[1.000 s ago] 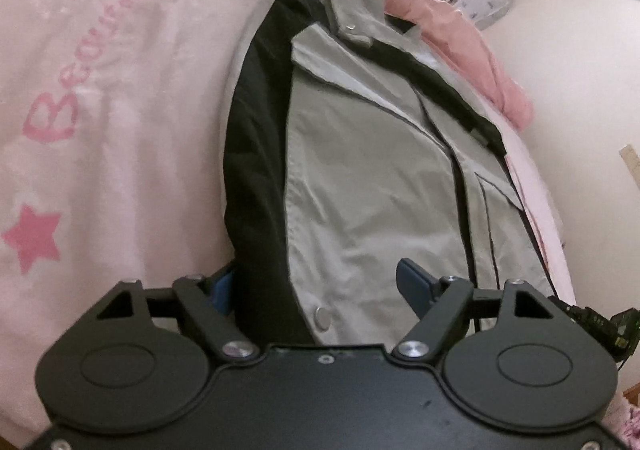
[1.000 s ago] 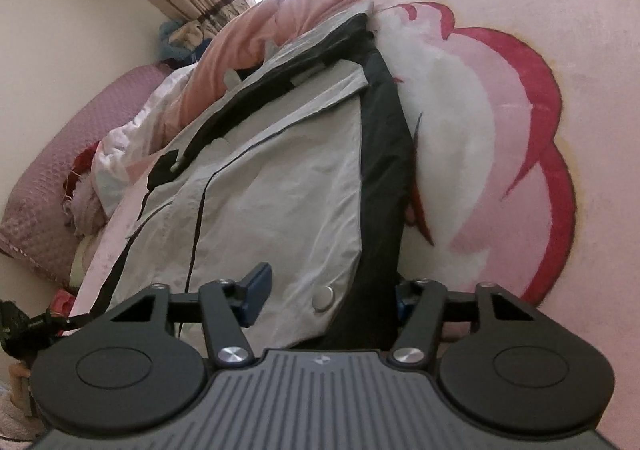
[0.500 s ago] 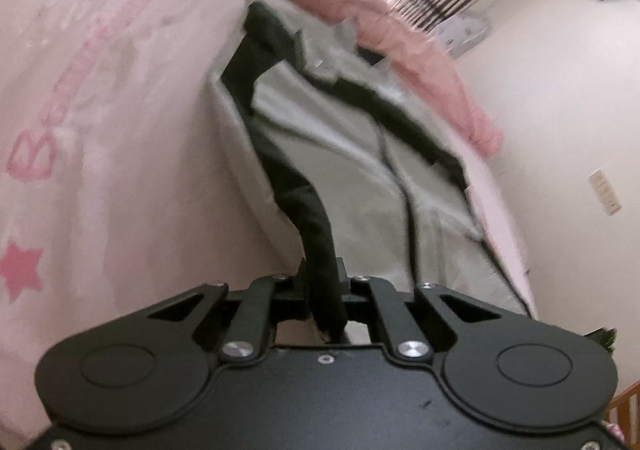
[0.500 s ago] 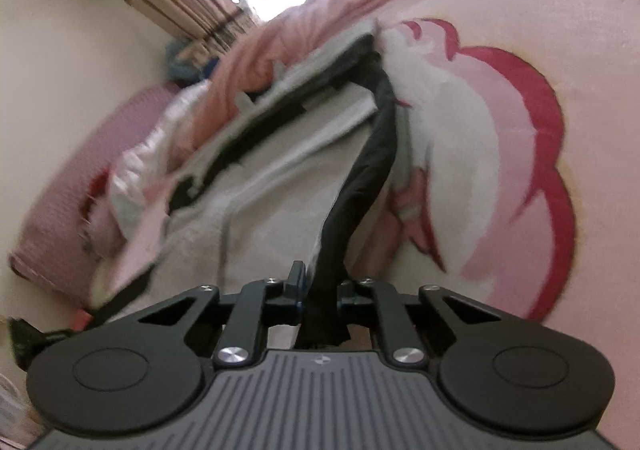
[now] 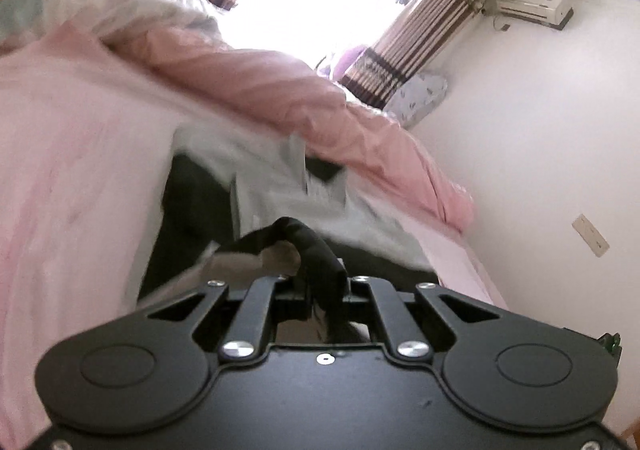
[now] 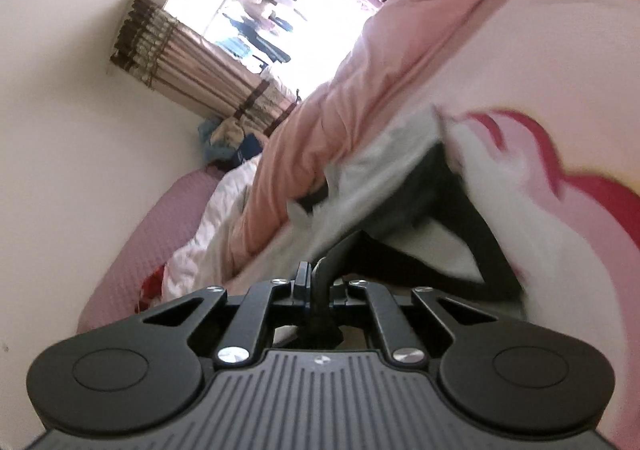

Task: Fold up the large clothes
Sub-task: 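Lift the hem with both grippers, fold it toward the collar, and release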

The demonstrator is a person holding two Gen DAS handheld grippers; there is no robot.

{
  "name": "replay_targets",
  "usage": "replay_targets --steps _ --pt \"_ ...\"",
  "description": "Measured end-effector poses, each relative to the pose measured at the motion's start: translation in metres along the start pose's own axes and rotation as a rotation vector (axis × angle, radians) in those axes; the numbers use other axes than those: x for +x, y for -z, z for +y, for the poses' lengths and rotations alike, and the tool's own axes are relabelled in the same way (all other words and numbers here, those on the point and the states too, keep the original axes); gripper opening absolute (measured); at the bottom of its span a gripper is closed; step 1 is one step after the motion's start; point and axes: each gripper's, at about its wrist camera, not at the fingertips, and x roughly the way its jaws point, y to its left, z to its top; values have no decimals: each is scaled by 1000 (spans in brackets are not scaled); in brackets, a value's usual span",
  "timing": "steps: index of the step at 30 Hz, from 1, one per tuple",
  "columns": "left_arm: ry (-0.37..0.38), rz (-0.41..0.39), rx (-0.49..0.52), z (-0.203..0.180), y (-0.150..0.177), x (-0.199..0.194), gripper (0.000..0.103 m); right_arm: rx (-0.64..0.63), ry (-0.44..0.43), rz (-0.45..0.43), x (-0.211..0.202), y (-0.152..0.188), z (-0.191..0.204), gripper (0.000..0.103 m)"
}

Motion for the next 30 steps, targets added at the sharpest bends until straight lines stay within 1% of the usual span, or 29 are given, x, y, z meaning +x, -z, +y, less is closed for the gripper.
replay_targets --steps 3,6,7,8,9,10,11,12,13,14,15,16,17,18,19,20,21,22,24,25,26,28,30 --pt "-13 -22 6 7 -47 40 6 32 -4 -15 50 -44 6 8" --pt "-42 -11 14 20 -85 88 7 43 -1 -30 102 -82 7 7" --pt "-59 -19 9 26 -94 101 9 36 6 -31 121 -93 7 8" --pt "-72 -25 -7 35 -103 120 15 30 20 -35 140 -102 5 10" --pt "-83 -2 -3 45 -110 141 19 31 33 -38 161 -111 2 14" --pt "-111 43 -6 55 -117 158 30 12 51 -28 183 -118 -2 22" --pt "-147 102 -36 67 -123 177 41 15 88 -27 200 -122 -9 37" --pt "-172 145 -68 77 -126 188 45 47 114 -42 209 -123 -17 42" --pt "-182 163 -94 86 -126 194 50 86 135 -58 216 -124 -27 46" --pt "-182 151 -92 91 -124 194 62 106 127 -65 220 -122 -34 46" --pt "-190 115 -57 93 -121 189 69 104 97 -71 221 -119 -43 46" --pt "-196 81 -22 94 -118 185 76 88 90 -75 220 -115 -48 46" --pt "-187 56 7 96 -116 180 76 58 107 -74 218 -111 -52 46" --pt "-169 45 20 99 -115 176 76 5 145 -64 219 -106 -53 46" --pt "-153 42 25 102 -114 175 76 -52 190 -55 221 -104 -54 46" --pt "-154 53 28 105 -113 177 76 -107 232 -51 222 -101 -53 46" --pt "-181 73 37 107 -112 182 76 -158 269 -45 224 -97 -53 47" --pt "-217 89 50 110 -112 189 76 -192 287 -36 226 -95 -53 47" --pt "-272 115 87 111 -112 203 76 -240 302 -20 233 -94 -50 48" --pt "-286 127 91 114 -111 210 76 -251 302 -18 233 -95 -48 53" --pt "-294 142 84 115 -111 218 76 -260 300 -10 235 -95 -45 57" --pt "-293 166 70 120 -108 235 75 -277 298 13 246 -97 -41 57" --pt "-306 163 91 118 -106 245 73 -300 320 40 257 -103 -40 59"
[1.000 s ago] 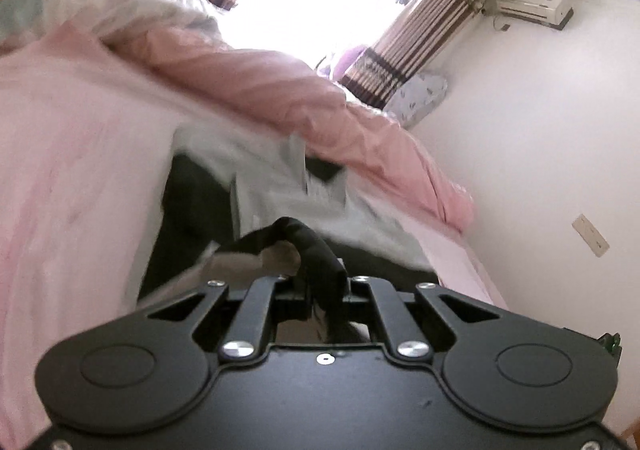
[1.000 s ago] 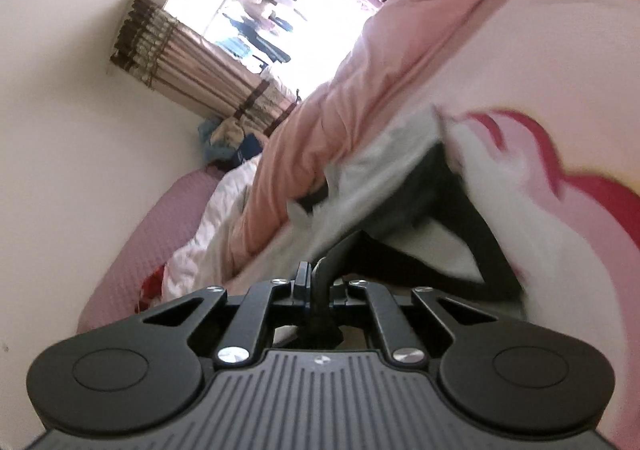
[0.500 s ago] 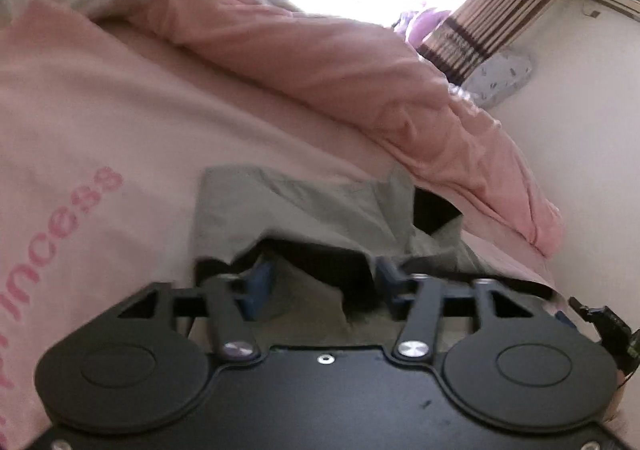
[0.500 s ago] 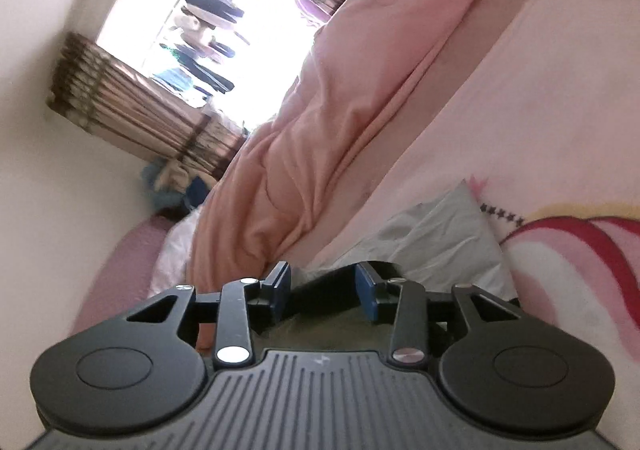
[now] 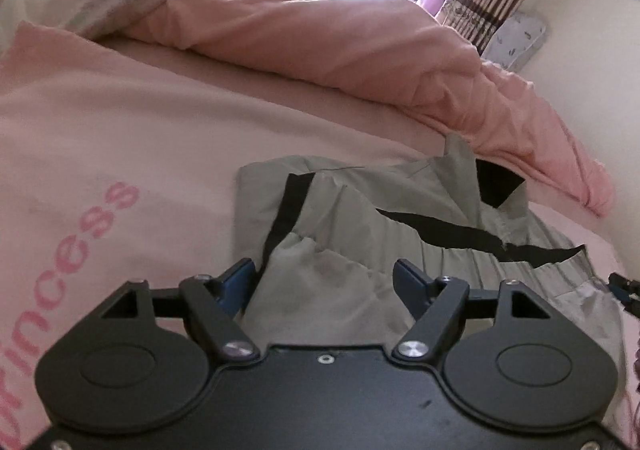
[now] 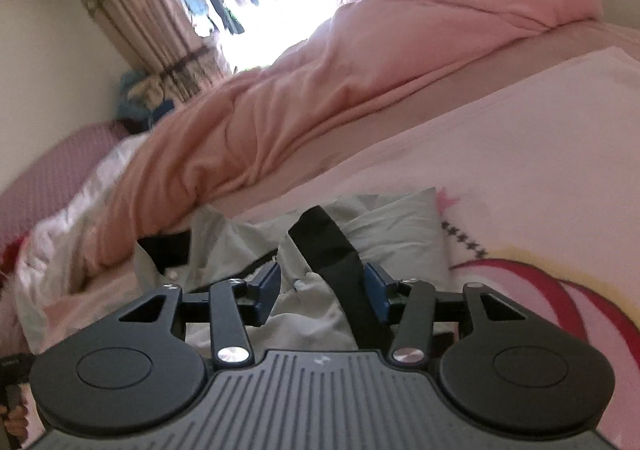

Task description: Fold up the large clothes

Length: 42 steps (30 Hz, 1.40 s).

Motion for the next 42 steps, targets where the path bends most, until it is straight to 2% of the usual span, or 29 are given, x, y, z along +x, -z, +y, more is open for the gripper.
replay_targets --steps 3,4,5,6,7,8,12,14,18,21,24,27,28,29,32,34,36,40,42 --pt "-33 -20 40 -9 1 5 71 -49 37 59 20 0 7 60" --pt "-46 -23 56 -12 2 6 59 -64 46 70 24 2 9 42" --pt "-81 -24 83 -15 3 6 41 -83 58 73 24 4 12 12" --pt "-104 -17 112 -18 3 6 34 -106 83 66 23 6 16 11" --pt "-98 -23 134 -19 4 2 10 -109 95 49 20 7 19 5" --pt "-65 -32 145 -20 4 -2 4 -102 93 21 15 8 21 3" --pt "-11 -132 165 -28 0 -22 4 -40 82 -94 -13 8 20 3" --pt "-31 -143 179 -32 -3 -19 5 -35 104 -95 -13 6 17 3" --pt "-103 -75 204 -34 -5 17 7 15 145 -32 10 6 4 3" --pt "-141 -23 195 -28 0 43 15 2 177 -12 24 14 1 4" --pt "-126 -30 177 -21 -1 44 22 -16 186 -20 24 20 1 8" --pt "-155 -31 154 -23 -8 28 43 -74 225 -42 10 21 11 29" --pt "-177 -46 157 -27 -8 15 53 -89 236 -57 3 20 16 32" --pt "-194 -63 172 -32 -7 3 54 -104 239 -85 -10 22 22 32" --pt "-138 -74 220 -52 8 -34 56 -155 172 -125 -43 27 41 31" --pt "-94 -49 232 -67 26 -51 57 -197 108 -117 -64 40 61 24" --pt "-43 -36 239 -84 48 -64 57 -253 51 -102 -77 62 83 22" --pt "42 -7 223 -109 86 -67 58 -331 2 -86 -86 108 117 20" --pt "30 17 228 -116 100 -58 58 -368 24 -69 -83 127 124 19"
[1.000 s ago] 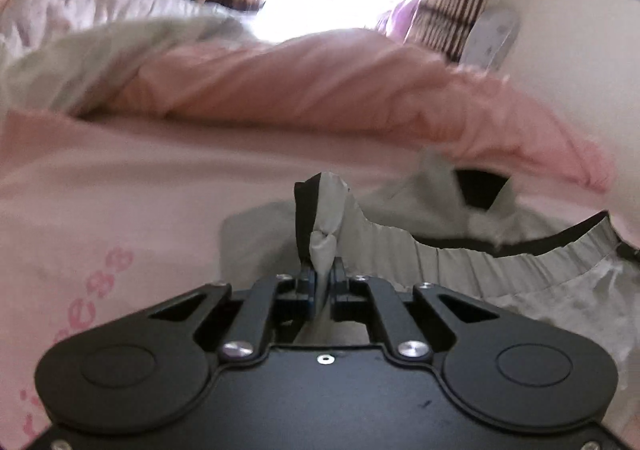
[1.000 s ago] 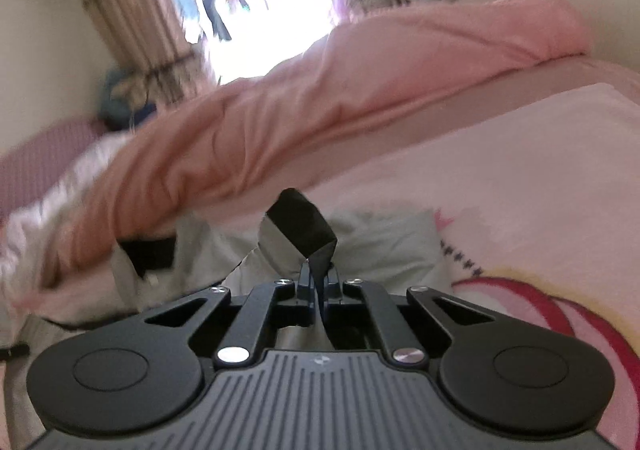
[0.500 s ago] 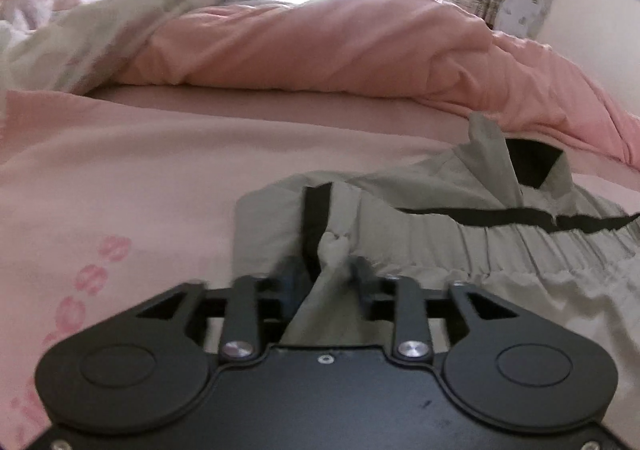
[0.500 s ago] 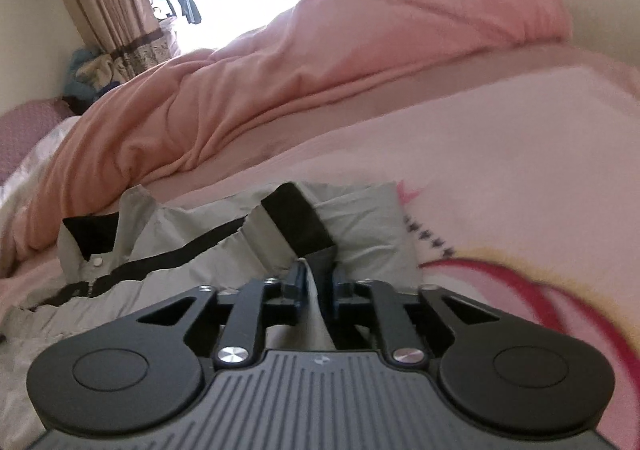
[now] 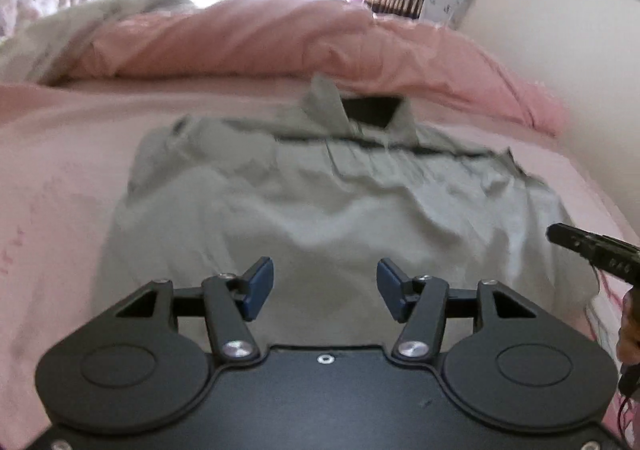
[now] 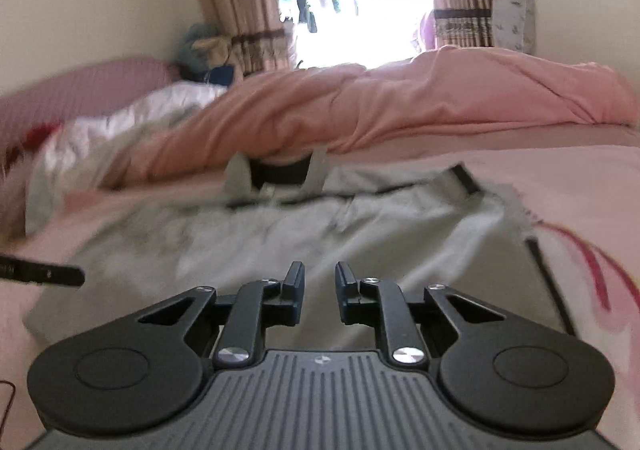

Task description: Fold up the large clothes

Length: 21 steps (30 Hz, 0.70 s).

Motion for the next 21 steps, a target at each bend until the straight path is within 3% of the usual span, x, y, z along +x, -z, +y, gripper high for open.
replay_targets --steps 4,7,9,10,13,16,21 --pt "-98 54 20 4 21 15 58 -35 114 51 1 23 -8 19" --pt "-112 40 20 20 32 12 58 -25 260 84 -5 37 -47 14" --pt "-124 34 9 28 36 11 58 -10 289 92 -7 39 -61 10" --pt "-111 27 -1 34 37 13 58 5 287 94 -9 41 -70 0" --pt "-117 22 7 33 38 14 58 44 251 94 -15 42 -86 0" --pt "-146 39 -7 29 31 8 58 14 274 111 -17 39 -80 0" --pt "-135 -29 -106 45 29 -31 59 53 273 66 -35 33 -82 12"
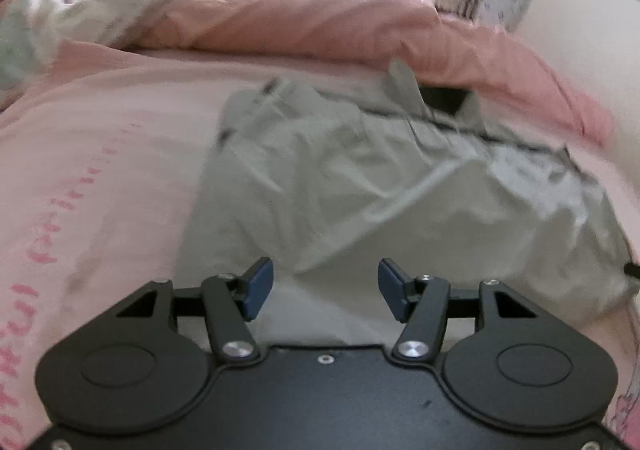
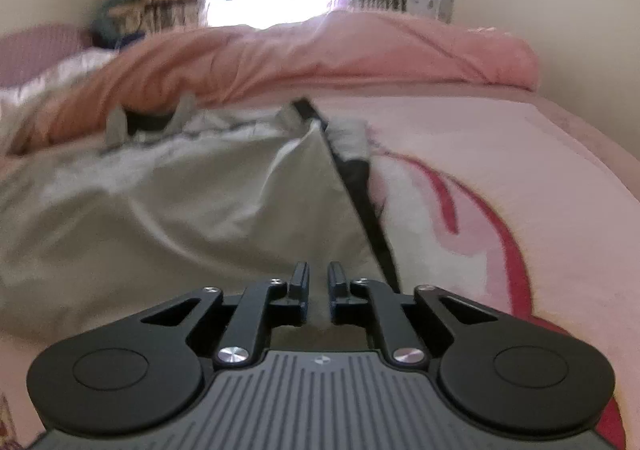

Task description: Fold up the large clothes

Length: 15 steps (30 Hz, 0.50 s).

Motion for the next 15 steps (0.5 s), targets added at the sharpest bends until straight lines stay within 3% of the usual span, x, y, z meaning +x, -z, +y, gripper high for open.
replay_targets --steps 6,11,15 --pt "16 30 -24 18 14 4 59 38 -9 38 12 11 -14 13" --pt "25 11 -40 24 25 16 59 55 -6 9 15 20 -14 13" --pt "1 38 -55 19 15 13 59 52 22 40 12 11 -8 13"
